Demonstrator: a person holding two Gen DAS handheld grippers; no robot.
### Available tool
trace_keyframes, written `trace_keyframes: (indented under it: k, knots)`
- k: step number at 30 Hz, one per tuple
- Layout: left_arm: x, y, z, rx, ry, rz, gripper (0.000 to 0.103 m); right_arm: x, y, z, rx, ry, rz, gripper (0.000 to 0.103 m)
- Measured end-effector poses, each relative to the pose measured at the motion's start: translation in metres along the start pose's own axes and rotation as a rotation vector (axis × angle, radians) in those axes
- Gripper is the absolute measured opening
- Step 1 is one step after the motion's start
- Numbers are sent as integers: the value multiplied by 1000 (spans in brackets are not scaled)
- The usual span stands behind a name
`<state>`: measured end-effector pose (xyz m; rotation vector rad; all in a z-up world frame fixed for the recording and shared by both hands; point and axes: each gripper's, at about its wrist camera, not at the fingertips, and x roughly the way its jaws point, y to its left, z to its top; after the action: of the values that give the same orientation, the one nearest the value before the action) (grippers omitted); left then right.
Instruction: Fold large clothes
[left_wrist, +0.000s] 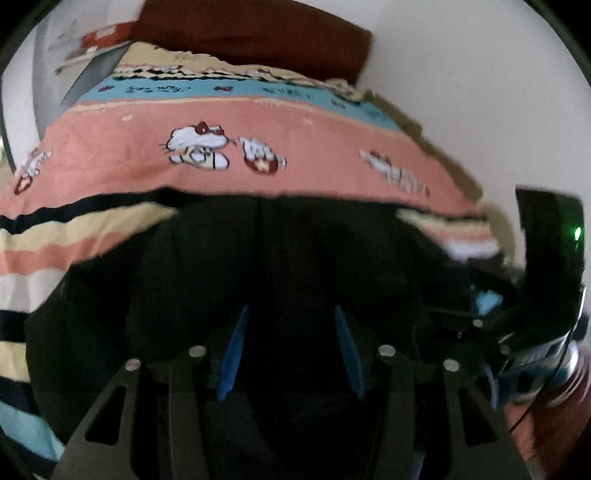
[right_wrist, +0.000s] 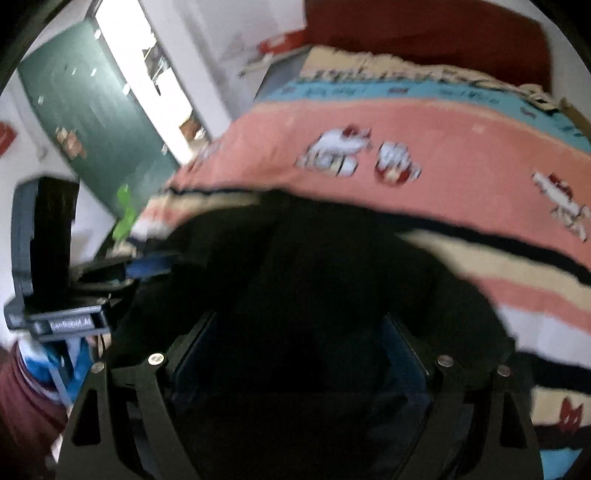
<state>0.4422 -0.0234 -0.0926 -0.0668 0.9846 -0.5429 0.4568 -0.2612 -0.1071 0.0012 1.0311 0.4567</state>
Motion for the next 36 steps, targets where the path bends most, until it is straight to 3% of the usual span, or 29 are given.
trace_keyframes:
  k: [4, 8, 18, 22, 27, 31, 34, 36]
  knots:
    - [-13, -16, -42, 93, 5, 70, 46, -14, 16, -39, -64, -4, -18, 86]
    - [-15, -21, -61, 115, 9, 116, 46, -20, 19, -60, -72, -5, -59, 87]
    - [33, -4, -78, 48, -6, 165, 47, 44, 7, -61, -4, 17, -178, 95]
    - [35, -3, -77, 33, 6, 169, 47, 47, 3, -60, 4, 24, -178, 96]
    - [1, -2, -65, -2, -4, 105, 47, 19, 4, -59, 1, 29, -126, 95]
    - [-32, -9, -47, 12, -89, 90, 47, -25, 3, -57, -17, -78, -129, 95]
    - [-31, -20, -45, 20, -91, 56, 47, -39, -8, -59, 1, -116, -149, 95]
    - [-19, -23, -54, 11, -60, 32, 47, -31, -17, -67, 20, -87, -138, 95]
